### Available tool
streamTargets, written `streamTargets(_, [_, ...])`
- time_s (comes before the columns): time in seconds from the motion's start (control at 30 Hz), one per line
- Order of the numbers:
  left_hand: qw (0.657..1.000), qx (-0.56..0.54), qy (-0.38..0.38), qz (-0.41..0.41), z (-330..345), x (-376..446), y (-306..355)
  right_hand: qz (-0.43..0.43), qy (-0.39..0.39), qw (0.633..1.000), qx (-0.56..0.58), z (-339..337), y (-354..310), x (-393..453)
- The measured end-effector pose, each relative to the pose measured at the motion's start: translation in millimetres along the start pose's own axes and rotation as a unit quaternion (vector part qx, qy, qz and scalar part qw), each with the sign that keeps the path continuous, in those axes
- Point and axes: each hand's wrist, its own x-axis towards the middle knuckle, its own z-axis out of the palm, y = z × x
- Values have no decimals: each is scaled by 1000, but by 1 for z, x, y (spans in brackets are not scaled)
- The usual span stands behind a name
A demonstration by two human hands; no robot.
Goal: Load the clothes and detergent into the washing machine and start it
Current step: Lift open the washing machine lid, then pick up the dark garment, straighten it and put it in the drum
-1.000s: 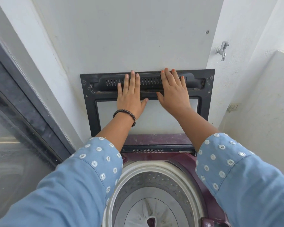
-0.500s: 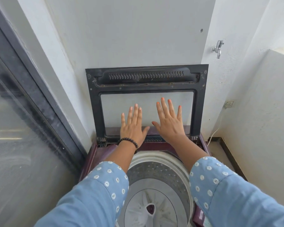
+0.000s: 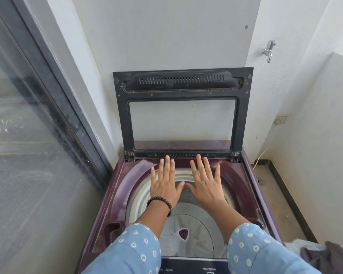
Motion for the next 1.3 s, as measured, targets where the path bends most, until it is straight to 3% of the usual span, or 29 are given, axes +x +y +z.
streamTargets(0.53, [999,24,-13,-23,-4,-66,28,-11,-18,1000,-12,-9,33,-50])
streamTargets(0.8, [999,28,-42,14,6,-81,58,6,-47,999,-27,-14,63,-83])
streamTargets(1.3, [977,-34,-54,203,14,-40,137,222,-71,972,-30,-38,125,-133])
